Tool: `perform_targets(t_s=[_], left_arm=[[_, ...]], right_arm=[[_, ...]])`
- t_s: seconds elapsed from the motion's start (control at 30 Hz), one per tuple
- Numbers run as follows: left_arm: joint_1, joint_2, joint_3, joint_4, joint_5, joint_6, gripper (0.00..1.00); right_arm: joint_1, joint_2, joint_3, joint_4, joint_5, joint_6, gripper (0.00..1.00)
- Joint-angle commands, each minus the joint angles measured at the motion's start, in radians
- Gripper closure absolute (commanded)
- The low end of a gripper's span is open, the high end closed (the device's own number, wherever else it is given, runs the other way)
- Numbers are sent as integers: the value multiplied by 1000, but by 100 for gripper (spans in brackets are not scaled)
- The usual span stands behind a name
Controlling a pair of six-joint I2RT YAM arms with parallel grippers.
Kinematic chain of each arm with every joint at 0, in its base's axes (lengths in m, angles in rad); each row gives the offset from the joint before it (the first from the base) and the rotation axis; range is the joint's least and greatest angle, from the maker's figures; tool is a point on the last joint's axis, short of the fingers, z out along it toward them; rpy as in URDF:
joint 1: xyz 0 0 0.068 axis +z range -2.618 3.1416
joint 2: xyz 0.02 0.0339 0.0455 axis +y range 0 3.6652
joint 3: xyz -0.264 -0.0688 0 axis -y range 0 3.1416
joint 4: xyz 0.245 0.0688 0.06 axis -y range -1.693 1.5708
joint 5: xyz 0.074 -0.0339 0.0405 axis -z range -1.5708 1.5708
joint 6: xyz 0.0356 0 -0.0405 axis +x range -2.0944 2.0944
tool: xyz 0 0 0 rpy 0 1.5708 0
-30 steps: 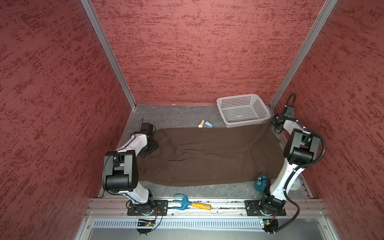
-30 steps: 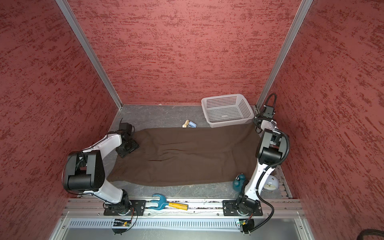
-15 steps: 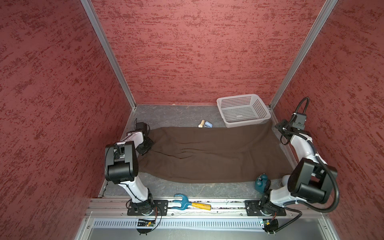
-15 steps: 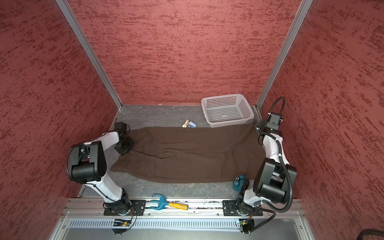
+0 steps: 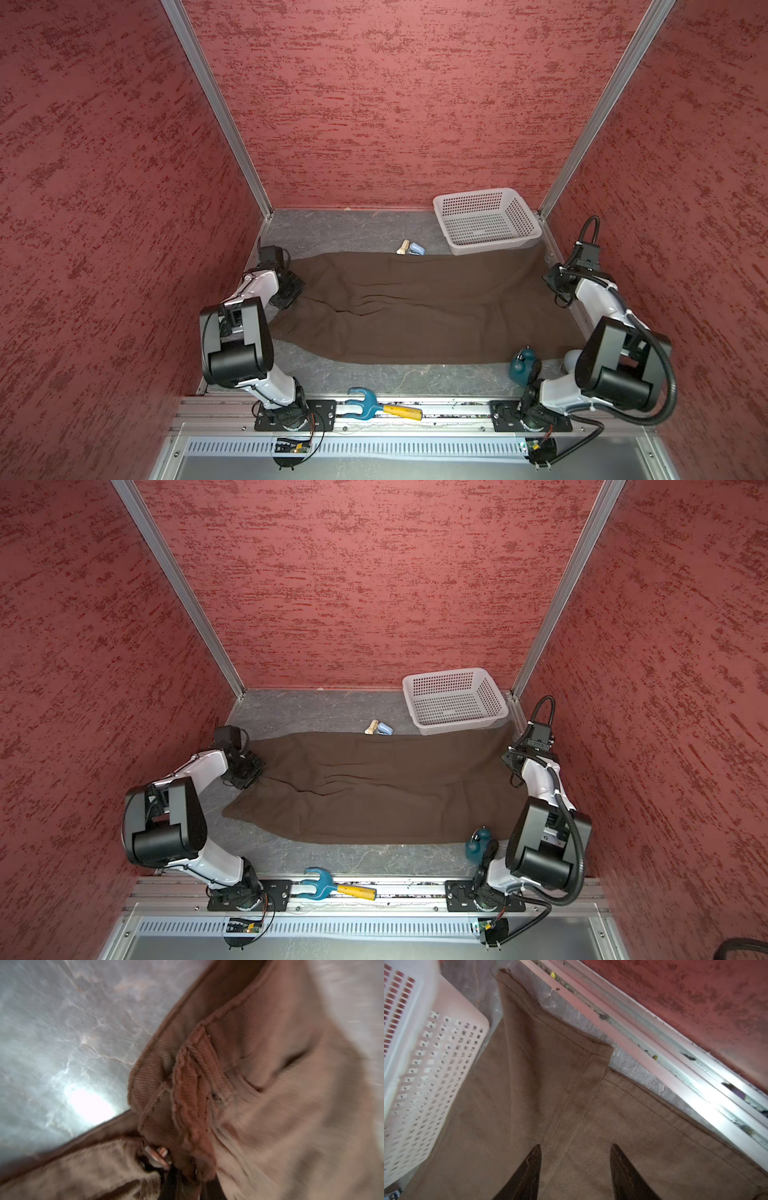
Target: Fold and stack the trousers
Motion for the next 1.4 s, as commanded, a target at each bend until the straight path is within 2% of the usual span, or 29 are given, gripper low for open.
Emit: perform_targets(t_s=[0.0, 0.17, 0.47, 0.5, 0.53, 0.57, 0.6, 0.67, 0.77, 1.1, 1.27, 1.37], left_arm=[[-2, -89, 28, -47, -6, -1, 100], [32, -148, 49, -115, -139, 9, 100], [108, -137, 74, -123, -242, -12, 100], [108, -130, 83, -122, -236, -16, 79], [105, -124, 89, -116, -218, -15, 52], [99, -117, 94, -112, -201, -14, 36], [89, -106, 103, -115, -192, -15, 30], [63, -90, 119, -128, -199, -14, 27], [20, -90, 133, -143, -219, -8, 27], [-104, -90, 89, -124, -247, -10, 27], [-120, -47, 72, -114, -243, -5, 27], [-121, -24, 88, -119, -245, 4, 27]], right_arm=[[-6, 33, 19, -5, -12, 4, 47], [-6, 64, 29, 2, -8, 2, 47], [-6, 119, 72, -21, 5, -28, 45], [-7, 129, 72, -18, -2, -28, 45], [-6, 140, 68, -14, -14, -26, 45], [-5, 151, 66, -9, -22, -25, 45], [-6, 163, 61, -1, -35, -23, 45], [-6, 187, 56, 13, -59, -18, 49], [-6, 222, 62, 34, -75, -14, 63], [-5, 329, 153, 50, -51, -9, 65], [-4, 379, 190, 54, -53, -5, 66], [-5, 401, 203, 56, -61, 0, 78]])
